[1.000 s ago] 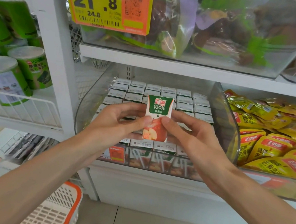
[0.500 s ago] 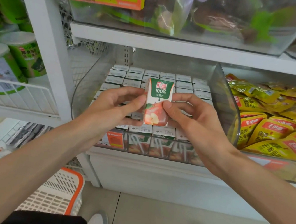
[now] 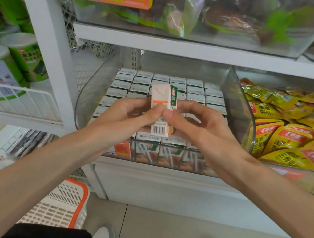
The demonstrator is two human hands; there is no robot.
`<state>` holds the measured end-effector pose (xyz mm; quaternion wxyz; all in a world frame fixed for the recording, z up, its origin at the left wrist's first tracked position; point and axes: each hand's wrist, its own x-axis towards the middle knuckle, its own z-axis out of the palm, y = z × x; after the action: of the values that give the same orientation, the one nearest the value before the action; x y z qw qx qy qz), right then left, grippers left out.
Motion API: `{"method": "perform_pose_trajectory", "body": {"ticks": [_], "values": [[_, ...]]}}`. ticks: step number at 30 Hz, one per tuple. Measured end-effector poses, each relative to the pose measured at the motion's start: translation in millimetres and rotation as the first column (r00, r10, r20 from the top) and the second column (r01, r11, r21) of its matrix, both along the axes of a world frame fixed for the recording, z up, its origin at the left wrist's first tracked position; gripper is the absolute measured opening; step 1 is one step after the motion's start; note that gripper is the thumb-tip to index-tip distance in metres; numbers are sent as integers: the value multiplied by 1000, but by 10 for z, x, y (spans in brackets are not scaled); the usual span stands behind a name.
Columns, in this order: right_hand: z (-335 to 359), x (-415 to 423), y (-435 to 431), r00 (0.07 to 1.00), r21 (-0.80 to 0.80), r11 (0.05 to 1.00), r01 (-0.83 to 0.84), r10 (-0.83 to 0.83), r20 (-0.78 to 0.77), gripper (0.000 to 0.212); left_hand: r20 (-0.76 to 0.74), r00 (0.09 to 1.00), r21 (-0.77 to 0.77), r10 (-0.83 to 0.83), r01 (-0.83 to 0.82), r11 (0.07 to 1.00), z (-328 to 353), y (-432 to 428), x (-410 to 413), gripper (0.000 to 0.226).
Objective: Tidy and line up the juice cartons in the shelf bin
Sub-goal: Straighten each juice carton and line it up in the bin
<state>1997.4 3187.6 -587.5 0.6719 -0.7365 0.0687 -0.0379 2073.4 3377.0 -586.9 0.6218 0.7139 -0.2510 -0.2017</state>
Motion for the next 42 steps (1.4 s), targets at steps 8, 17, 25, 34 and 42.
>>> {"method": "perform_pose_trajectory", "body": {"ticks": [8,17,25,34,42], "values": [[-51,37,-59,1000,166,986,8,-12,21,37,-67,996,-54,51,-55,997,0,2,27,36],[-60,24,-36,998,135,991,-2,-7,67,20,-44,987,-29,154,-156,987,15,-46,17,40],[-7,8,-9,994,-16,997,-71,72,87,24,45,978,-30,204,-202,979,28,-69,-30,43],[-66,34,-36,992,170,984,-55,34,123,32,22,988,-63,154,-152,986,25,3,28,34],[-69,30,-104,890,-270,962,29,99,446,41,281,948,-109,151,-125,986,61,27,34,42]]}}
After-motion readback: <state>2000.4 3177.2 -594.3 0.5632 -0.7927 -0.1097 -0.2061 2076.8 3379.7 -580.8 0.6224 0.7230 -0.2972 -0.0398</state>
